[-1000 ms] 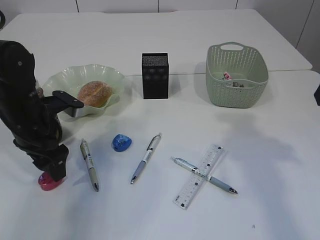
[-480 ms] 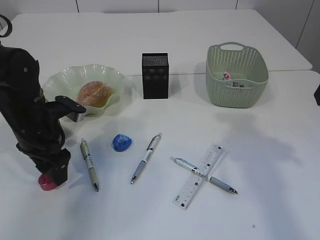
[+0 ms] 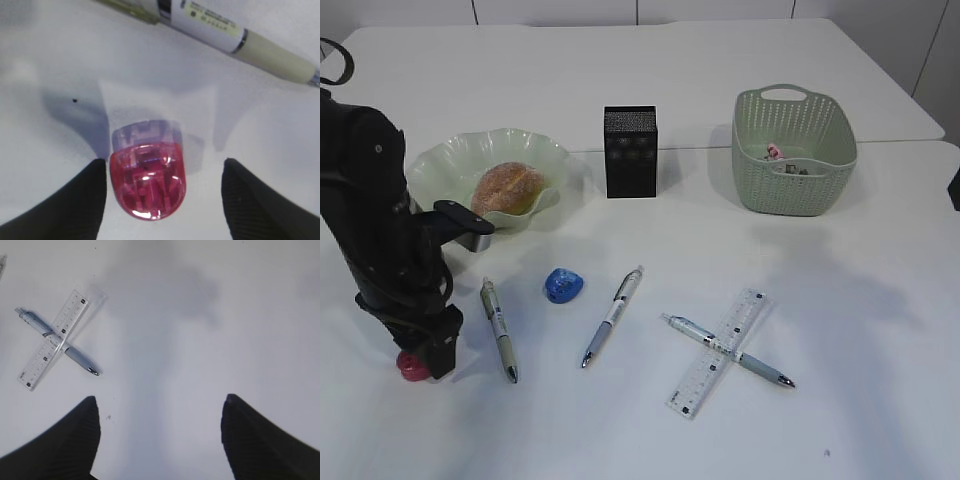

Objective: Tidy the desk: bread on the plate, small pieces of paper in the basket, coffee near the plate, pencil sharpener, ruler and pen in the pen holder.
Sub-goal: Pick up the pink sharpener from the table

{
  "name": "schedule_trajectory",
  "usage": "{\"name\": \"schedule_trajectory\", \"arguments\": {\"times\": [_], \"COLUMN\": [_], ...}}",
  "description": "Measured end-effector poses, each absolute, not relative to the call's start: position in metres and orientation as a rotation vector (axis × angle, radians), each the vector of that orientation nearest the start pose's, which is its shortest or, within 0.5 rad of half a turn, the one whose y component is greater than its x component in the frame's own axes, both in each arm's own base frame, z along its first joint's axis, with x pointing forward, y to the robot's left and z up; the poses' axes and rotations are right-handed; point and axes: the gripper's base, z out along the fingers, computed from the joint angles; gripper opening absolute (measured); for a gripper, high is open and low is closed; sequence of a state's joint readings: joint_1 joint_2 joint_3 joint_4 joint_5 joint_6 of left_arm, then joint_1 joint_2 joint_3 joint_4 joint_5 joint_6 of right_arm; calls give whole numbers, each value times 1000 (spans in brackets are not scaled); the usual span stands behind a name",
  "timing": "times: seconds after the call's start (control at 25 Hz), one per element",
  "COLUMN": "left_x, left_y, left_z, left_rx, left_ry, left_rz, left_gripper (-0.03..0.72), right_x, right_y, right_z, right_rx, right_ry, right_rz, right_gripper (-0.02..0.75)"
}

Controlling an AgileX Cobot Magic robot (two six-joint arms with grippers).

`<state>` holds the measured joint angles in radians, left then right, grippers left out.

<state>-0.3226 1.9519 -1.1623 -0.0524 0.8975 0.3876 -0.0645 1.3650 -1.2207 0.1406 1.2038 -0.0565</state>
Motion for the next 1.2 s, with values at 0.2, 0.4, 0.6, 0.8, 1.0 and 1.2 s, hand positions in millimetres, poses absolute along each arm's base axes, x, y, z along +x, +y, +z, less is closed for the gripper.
{"name": "schedule_trajectory", "arguments": {"times": [0.2,0.4,0.6,0.8,1.0,1.2], "left_x": [325,325,325,326,327,327], "left_y": [-113,-113,-113,-113,-113,-113], "left_z": [131,130,130,130,128,124], "left_rx": [1055,1056,1056,1054,1053,1054], "left_ry": [2999,3001,3001,2996,2994,3000], "left_rz": [-66,-66,-66,-66,-65,-65], "left_gripper": [503,503,503,502,499,498], "right_x": [260,260,260,260,260,260], "right_y": [-5,-5,-5,-5,-5,-5], "right_z": [329,329,329,329,329,329], "right_rx": [54,54,54,54,54,54], "right_ry": [2817,2817,2817,2817,2817,2817], "right_rz": [169,169,169,169,169,169], "right_gripper": [585,585,585,585,585,585]}}
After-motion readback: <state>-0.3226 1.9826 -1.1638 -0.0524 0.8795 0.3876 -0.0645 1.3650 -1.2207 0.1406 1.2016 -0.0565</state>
